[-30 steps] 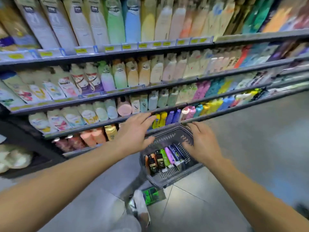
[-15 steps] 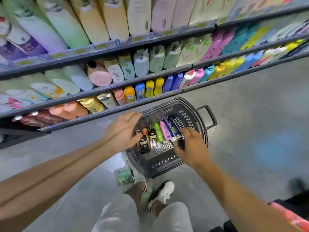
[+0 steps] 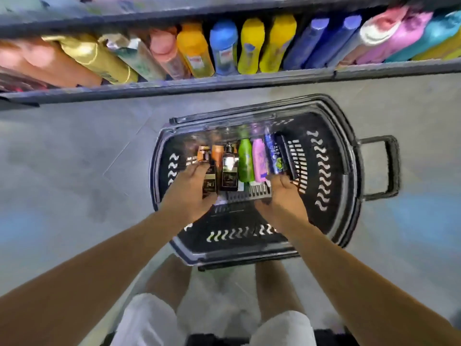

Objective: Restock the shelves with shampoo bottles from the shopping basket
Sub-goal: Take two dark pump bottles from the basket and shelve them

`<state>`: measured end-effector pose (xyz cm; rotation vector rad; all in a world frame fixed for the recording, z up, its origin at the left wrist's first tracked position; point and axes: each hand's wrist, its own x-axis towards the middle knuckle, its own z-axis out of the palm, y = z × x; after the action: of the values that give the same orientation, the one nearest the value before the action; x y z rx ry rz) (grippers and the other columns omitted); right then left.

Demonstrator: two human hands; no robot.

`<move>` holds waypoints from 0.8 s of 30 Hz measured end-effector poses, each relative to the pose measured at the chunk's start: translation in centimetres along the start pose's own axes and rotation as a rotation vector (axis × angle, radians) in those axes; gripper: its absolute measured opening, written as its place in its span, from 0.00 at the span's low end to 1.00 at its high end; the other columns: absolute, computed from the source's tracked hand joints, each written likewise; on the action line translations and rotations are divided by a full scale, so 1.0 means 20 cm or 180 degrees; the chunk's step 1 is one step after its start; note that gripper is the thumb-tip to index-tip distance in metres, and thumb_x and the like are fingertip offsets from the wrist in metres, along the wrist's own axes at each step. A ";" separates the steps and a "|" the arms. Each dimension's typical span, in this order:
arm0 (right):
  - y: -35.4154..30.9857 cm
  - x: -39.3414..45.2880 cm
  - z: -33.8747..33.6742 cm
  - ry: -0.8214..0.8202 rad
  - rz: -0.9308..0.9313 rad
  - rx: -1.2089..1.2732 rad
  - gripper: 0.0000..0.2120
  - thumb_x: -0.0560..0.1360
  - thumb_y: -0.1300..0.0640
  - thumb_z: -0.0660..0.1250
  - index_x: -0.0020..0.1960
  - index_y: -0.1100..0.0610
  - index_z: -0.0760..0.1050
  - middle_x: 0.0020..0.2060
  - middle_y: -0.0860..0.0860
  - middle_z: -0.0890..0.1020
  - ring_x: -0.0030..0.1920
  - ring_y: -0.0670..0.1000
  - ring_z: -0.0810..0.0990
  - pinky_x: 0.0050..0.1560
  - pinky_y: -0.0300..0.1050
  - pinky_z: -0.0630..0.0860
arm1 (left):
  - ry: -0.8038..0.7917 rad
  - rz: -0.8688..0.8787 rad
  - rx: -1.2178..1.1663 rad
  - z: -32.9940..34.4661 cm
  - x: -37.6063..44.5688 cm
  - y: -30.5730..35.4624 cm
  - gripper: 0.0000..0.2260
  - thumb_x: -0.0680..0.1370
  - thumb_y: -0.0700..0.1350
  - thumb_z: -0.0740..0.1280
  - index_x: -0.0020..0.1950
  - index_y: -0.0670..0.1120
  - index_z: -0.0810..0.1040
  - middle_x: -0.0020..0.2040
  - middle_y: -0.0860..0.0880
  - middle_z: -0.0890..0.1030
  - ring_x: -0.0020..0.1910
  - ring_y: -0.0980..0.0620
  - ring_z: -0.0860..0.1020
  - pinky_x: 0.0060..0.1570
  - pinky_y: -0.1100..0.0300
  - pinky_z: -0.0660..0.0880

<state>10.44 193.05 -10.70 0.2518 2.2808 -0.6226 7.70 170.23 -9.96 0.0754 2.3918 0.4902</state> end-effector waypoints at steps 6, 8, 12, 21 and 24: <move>0.12 0.45 0.40 -0.0183 -0.0114 -0.0098 0.31 0.74 0.49 0.70 0.72 0.58 0.64 0.65 0.56 0.72 0.64 0.58 0.72 0.62 0.51 0.73 | -0.0071 -0.0615 -0.0291 0.46 0.29 -0.20 0.34 0.74 0.50 0.71 0.76 0.46 0.62 0.70 0.41 0.70 0.65 0.39 0.71 0.62 0.44 0.72; 0.13 0.60 0.51 -0.0233 -0.0072 -0.0034 0.33 0.74 0.49 0.69 0.73 0.58 0.62 0.67 0.57 0.70 0.64 0.60 0.72 0.60 0.51 0.72 | 0.0045 -0.0801 -0.0453 0.58 0.38 -0.25 0.34 0.74 0.49 0.72 0.76 0.46 0.62 0.70 0.42 0.70 0.66 0.40 0.71 0.62 0.46 0.72; 0.10 0.86 0.70 -0.0064 0.0052 0.0398 0.38 0.73 0.48 0.71 0.75 0.59 0.57 0.68 0.58 0.67 0.67 0.61 0.70 0.62 0.52 0.72 | 0.0253 -0.1307 -0.0658 0.76 0.55 -0.35 0.36 0.73 0.48 0.72 0.77 0.51 0.57 0.69 0.43 0.67 0.62 0.39 0.74 0.55 0.49 0.73; -0.05 1.17 0.98 0.0241 0.0538 0.0327 0.51 0.67 0.35 0.72 0.77 0.55 0.49 0.70 0.55 0.60 0.68 0.62 0.67 0.63 0.56 0.70 | 0.0393 -0.1543 -0.1154 1.02 0.73 -0.48 0.51 0.67 0.52 0.77 0.78 0.57 0.44 0.73 0.45 0.64 0.68 0.43 0.69 0.59 0.45 0.75; 0.00 1.17 0.99 0.0373 0.0533 0.0218 0.45 0.68 0.36 0.72 0.74 0.56 0.56 0.67 0.55 0.65 0.63 0.62 0.73 0.54 0.54 0.73 | 0.0500 -0.1459 -0.1385 1.03 0.73 -0.51 0.51 0.67 0.53 0.77 0.78 0.59 0.44 0.73 0.47 0.66 0.66 0.44 0.72 0.59 0.45 0.75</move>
<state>6.10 182.83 -39.32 0.5193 2.3222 -0.6134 10.57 170.27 -37.04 -0.7089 2.2918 0.7965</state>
